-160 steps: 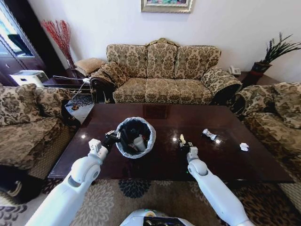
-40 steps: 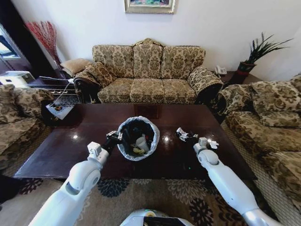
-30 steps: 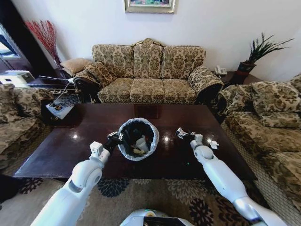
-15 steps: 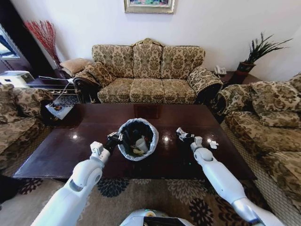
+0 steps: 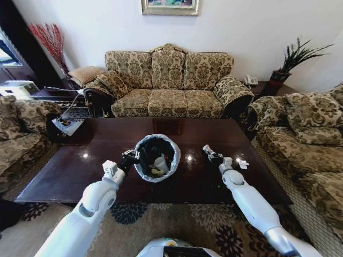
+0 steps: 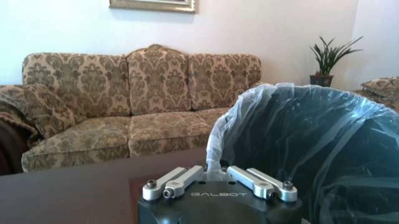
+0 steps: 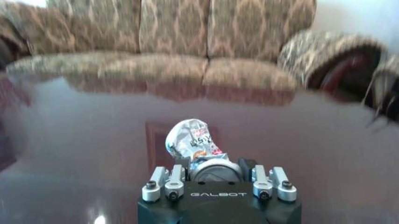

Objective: Move to the front of the table and place the trash on the table into the trash bin.

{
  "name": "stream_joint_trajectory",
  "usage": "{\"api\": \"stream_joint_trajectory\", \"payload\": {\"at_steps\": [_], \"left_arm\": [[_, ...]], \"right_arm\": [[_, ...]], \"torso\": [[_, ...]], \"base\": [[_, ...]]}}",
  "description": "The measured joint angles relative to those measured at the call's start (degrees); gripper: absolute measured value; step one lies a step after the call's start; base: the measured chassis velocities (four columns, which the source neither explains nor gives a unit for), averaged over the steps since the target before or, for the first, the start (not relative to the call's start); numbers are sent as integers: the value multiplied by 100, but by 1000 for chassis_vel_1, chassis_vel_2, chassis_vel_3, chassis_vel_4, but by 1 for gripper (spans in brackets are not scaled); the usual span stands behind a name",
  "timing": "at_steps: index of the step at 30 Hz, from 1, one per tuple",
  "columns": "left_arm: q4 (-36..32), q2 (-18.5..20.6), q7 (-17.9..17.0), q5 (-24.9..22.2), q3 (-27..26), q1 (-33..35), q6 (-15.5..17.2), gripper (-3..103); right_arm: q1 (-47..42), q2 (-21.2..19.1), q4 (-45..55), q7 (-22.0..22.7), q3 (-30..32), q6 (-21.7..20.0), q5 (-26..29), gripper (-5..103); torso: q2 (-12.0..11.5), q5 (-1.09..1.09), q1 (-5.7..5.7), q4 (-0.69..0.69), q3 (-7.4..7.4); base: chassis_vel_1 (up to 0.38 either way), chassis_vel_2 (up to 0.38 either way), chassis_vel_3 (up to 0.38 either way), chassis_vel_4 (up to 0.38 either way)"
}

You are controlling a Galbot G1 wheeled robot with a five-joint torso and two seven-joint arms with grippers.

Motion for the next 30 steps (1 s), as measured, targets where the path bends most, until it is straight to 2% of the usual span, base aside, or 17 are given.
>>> {"api": "stream_joint_trajectory", "payload": {"at_steps": [3,6,7,10,11,15,16,19,25,28,29,30], "left_arm": [[10,1,3,-2,10,-2,-4,2],[48,-1,9,-3,43,-7,-12,2],[48,-1,9,-3,43,-7,-12,2],[102,-2,20,-3,68,-38,-31,2],[102,-2,20,-3,68,-38,-31,2],[130,-8,69,-3,102,-71,-40,2],[130,-8,69,-3,102,-71,-40,2],[128,26,74,-11,113,-125,-38,2],[124,61,74,-23,135,-179,-21,2],[101,54,74,-24,156,-194,-11,2],[80,49,74,-24,165,-196,-4,2],[56,48,74,-24,170,-196,4,2]], "right_arm": [[-75,-95,535,144,53,25,-29,46],[-110,-363,1745,447,38,-50,-8,46],[-110,-363,1745,447,38,-50,-8,46],[-30,-659,3161,639,-137,-275,216,46],[-30,-659,3161,639,-137,-275,216,46],[238,-1154,4858,405,-521,-666,646,46],[238,-1154,4858,405,-521,-666,646,46],[187,-1530,5772,179,-829,-1024,1160,46],[-49,-2009,6240,-172,-1411,-1053,1049,46],[-3,-2032,6211,-220,-1556,-1081,971,46],[44,-2005,6162,-219,-1614,-1117,942,43],[81,-1968,6099,-211,-1665,-1131,929,47]], "torso": [[0,0,0,0,0],[0,-3,0,2,0],[0,-3,0,2,0],[0,-2,0,1,0],[0,-2,0,1,0],[0,-4,0,3,-1],[0,-4,0,3,-1],[0,-2,0,1,-1],[1,-2,-1,-1,-1],[0,-1,-1,1,-1],[1,-2,0,1,-1],[0,-2,1,1,-1]], "base": [[0,0,0,0],[0,0,0,0],[0,0,0,0],[0,0,0,0],[0,0,0,0],[0,0,0,0],[0,0,0,0],[0,0,0,0],[0,0,0,0],[0,0,0,0],[0,0,0,0],[0,0,0,0]]}}
